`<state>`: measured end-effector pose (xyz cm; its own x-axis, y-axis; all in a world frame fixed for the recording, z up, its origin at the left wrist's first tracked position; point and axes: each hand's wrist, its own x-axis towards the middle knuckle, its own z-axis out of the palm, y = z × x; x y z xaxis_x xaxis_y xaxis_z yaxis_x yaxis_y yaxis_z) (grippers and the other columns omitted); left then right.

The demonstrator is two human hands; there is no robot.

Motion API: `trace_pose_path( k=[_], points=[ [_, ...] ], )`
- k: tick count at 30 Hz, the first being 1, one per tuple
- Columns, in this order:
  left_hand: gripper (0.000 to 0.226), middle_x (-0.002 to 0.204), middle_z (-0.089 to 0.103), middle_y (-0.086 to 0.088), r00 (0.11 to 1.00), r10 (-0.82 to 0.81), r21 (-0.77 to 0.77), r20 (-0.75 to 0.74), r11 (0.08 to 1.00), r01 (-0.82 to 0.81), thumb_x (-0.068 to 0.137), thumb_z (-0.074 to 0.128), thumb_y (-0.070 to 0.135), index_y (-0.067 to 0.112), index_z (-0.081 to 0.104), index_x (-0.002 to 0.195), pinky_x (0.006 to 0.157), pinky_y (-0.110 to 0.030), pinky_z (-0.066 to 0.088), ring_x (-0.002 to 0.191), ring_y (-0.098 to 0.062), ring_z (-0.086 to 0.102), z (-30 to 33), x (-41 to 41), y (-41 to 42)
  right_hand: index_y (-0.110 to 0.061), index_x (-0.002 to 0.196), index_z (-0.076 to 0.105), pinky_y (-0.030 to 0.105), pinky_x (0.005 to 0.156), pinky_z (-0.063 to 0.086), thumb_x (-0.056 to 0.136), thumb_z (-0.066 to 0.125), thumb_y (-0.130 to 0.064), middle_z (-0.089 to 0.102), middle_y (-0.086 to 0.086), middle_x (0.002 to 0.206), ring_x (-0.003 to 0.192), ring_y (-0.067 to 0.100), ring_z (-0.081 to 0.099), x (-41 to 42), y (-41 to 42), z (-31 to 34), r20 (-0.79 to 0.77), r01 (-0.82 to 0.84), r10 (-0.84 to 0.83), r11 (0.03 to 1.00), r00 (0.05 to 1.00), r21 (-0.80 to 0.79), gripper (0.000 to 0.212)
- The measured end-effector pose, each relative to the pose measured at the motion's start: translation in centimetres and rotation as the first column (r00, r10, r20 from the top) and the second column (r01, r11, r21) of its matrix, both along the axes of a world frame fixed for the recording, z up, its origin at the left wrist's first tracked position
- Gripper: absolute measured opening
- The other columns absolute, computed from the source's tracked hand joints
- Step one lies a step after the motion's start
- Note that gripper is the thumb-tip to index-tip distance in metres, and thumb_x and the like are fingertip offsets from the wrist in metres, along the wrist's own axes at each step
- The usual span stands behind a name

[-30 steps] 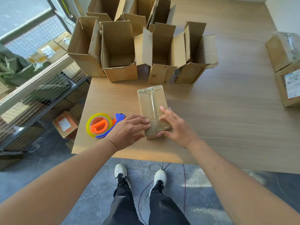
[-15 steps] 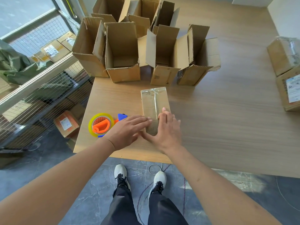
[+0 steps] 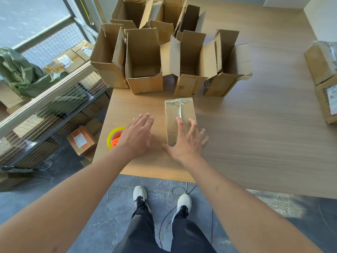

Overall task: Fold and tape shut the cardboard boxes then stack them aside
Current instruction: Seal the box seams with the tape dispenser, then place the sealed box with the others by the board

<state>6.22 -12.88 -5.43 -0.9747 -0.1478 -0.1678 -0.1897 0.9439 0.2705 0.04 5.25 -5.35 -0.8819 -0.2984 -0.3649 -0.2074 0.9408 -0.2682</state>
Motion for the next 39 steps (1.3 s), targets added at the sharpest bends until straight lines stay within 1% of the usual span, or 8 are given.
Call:
trace_pose_path(
  k=[3, 7, 9, 12, 18, 23, 29, 39],
  points=[
    [0.066, 0.170, 0.017, -0.005, 0.999, 0.027, -0.040, 0.024, 0.999, -0.026, 0.104, 0.049, 0.026, 0.015, 0.020, 0.163, 0.128, -0.041, 0.009, 0.158, -0.027, 0.012, 0.8, -0.1, -0.5, -0.052, 0.151, 0.013, 0.057, 0.116, 0.031, 0.066, 0.068, -0.083, 0.002, 0.005, 0.160, 0.148, 0.047, 0.019, -0.9, -0.5, 0.4, -0.060, 0.058, -0.061, 0.996, 0.996, -0.062, 0.106],
    [0.065, 0.171, 0.014, -0.003, 0.997, 0.067, -0.043, 0.033, 0.997, -0.066, 0.106, 0.044, 0.036, 0.019, 0.018, 0.164, 0.127, -0.045, 0.008, 0.157, -0.030, 0.011, 2.1, -0.3, -1.2, -0.058, 0.152, 0.009, 0.050, 0.107, 0.044, 0.066, 0.073, -0.079, -0.013, 0.002, 0.164, 0.140, 0.044, 0.034, -1.2, -0.7, 0.6, -0.015, 0.085, -0.085, 0.995, 0.996, -0.054, 0.109],
    [0.065, 0.171, 0.014, -0.003, 0.998, 0.052, -0.044, 0.046, 0.998, -0.050, 0.106, 0.043, 0.039, 0.020, 0.018, 0.163, 0.127, -0.047, 0.009, 0.157, -0.032, 0.011, 2.7, -0.6, -1.7, -0.059, 0.152, 0.009, 0.047, 0.103, 0.045, 0.067, 0.074, -0.077, -0.012, 0.005, 0.166, 0.134, 0.041, 0.042, -0.8, -1.1, 1.3, -0.006, 0.110, -0.111, 0.993, 0.994, -0.049, 0.109],
    [0.065, 0.171, 0.013, -0.004, 0.998, -0.007, -0.050, 0.063, 0.999, 0.010, 0.106, 0.041, 0.042, 0.021, 0.018, 0.163, 0.127, -0.050, 0.011, 0.157, -0.033, 0.010, 3.9, -1.0, -2.9, -0.055, 0.154, 0.016, 0.046, 0.101, 0.046, 0.066, 0.071, -0.080, 0.004, 0.006, 0.167, 0.133, 0.038, 0.043, 0.5, -1.7, 3.1, 0.009, 0.168, -0.168, 0.983, 0.986, -0.070, 0.108],
    [0.066, 0.171, 0.013, -0.004, 0.991, -0.124, -0.064, 0.041, 0.990, 0.126, 0.107, 0.042, 0.046, 0.023, 0.018, 0.163, 0.126, -0.053, 0.015, 0.157, -0.033, 0.012, 8.7, -1.5, -5.2, -0.051, 0.153, 0.025, 0.044, 0.092, 0.051, 0.068, 0.073, -0.074, 0.025, 0.005, 0.154, 0.129, 0.033, 0.046, 2.7, -3.6, 8.5, -0.090, 0.251, -0.260, 0.963, 0.961, -0.103, 0.101],
    [0.069, 0.170, 0.019, -0.004, 0.976, -0.206, -0.089, -0.063, 0.976, 0.200, 0.106, 0.045, 0.045, 0.018, 0.019, 0.163, 0.125, -0.053, 0.017, 0.157, -0.033, 0.015, 13.7, -1.7, -6.2, -0.052, 0.153, 0.026, 0.043, 0.087, 0.052, 0.067, 0.074, -0.075, 0.029, 0.004, 0.149, 0.127, 0.031, 0.050, 3.6, -4.4, 14.1, -0.164, 0.315, -0.334, 0.940, 0.928, -0.132, 0.100],
    [0.065, 0.167, 0.028, -0.003, 0.937, -0.316, -0.144, -0.149, 0.944, 0.296, 0.105, 0.044, 0.047, 0.019, 0.026, 0.161, 0.126, -0.056, 0.017, 0.156, -0.033, 0.019, 20.8, -2.5, -5.5, -0.052, 0.153, 0.025, 0.045, 0.091, 0.055, 0.070, 0.066, -0.082, 0.037, 0.006, 0.140, 0.121, 0.030, 0.052, 4.3, -3.3, 21.1, -0.200, 0.341, -0.363, 0.930, 0.910, -0.140, 0.097],
    [0.063, 0.165, 0.032, -0.006, 0.858, -0.437, -0.218, -0.272, 0.896, 0.387, 0.104, 0.046, 0.048, 0.017, 0.034, 0.158, 0.125, -0.055, 0.020, 0.153, -0.031, 0.026, 29.7, -3.7, 1.5, -0.051, 0.153, 0.029, 0.040, 0.084, 0.047, 0.069, 0.067, -0.078, 0.038, 0.006, 0.134, 0.116, 0.032, 0.056, 5.9, 4.0, 29.9, -0.301, 0.396, -0.439, 0.898, 0.847, -0.193, 0.096]
  ],
)
